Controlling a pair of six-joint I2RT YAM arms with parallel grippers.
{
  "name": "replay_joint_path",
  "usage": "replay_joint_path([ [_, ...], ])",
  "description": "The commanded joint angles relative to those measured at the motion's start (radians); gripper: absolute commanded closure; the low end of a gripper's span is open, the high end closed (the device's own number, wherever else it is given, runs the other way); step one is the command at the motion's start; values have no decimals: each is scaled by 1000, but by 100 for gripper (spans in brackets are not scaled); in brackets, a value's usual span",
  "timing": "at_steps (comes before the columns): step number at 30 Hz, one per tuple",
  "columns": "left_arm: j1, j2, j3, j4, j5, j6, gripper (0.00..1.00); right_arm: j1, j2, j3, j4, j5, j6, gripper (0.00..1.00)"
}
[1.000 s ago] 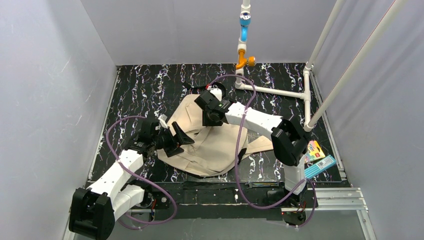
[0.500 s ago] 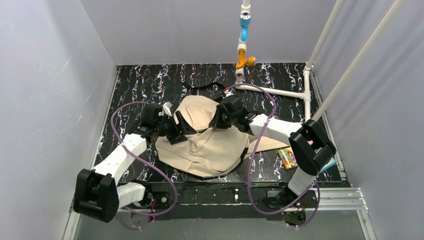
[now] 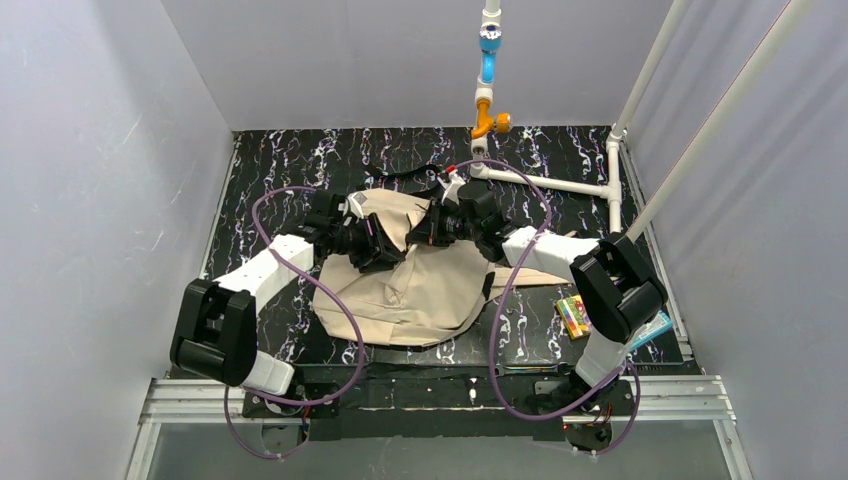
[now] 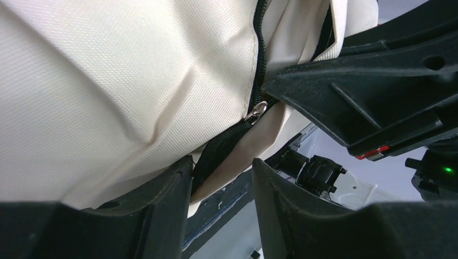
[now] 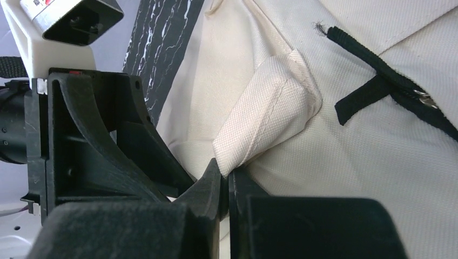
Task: Pack the student bag
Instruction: Unzip the student bag at the center of the board.
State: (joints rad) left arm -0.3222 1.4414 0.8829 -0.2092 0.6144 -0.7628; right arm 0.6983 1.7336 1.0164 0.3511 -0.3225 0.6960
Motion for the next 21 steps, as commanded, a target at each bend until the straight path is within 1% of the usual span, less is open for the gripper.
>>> replay_joint_path([
  [1,-29,-7,29,-9,3,7,59,-8,-22,8,172,-70,16,99],
  [3,-34,9,35,-7,1,5,61,-8,-19,8,172,-74,17,99],
  [6,-34,18,33,3,-32,3,61,-8,-16,6,172,-84,18,99],
  [8,-34,25,39,4,-51,10,64,-8,-16,3,175,-90,23,99],
  [9,-33,29,44,4,-60,12,69,-8,-14,2,175,-92,25,99],
  [11,-33,31,54,-5,-84,23,82,-8,-13,5,158,-95,29,99],
  [12,-33,26,62,-17,-101,33,91,-8,-12,13,129,-94,22,97],
  [13,-34,17,64,-29,-123,43,100,-8,-14,22,86,-91,6,92],
  [16,-34,-21,51,-27,-164,60,100,-3,-39,38,-53,-54,-47,69],
  [17,-34,-28,46,-25,-164,58,100,-1,-43,48,-100,-44,-60,63],
  [18,-34,-32,41,-19,-154,54,100,2,-47,55,-140,-41,-69,60],
  [21,-36,-36,24,-5,-120,18,100,15,-61,66,-213,-22,-63,56],
])
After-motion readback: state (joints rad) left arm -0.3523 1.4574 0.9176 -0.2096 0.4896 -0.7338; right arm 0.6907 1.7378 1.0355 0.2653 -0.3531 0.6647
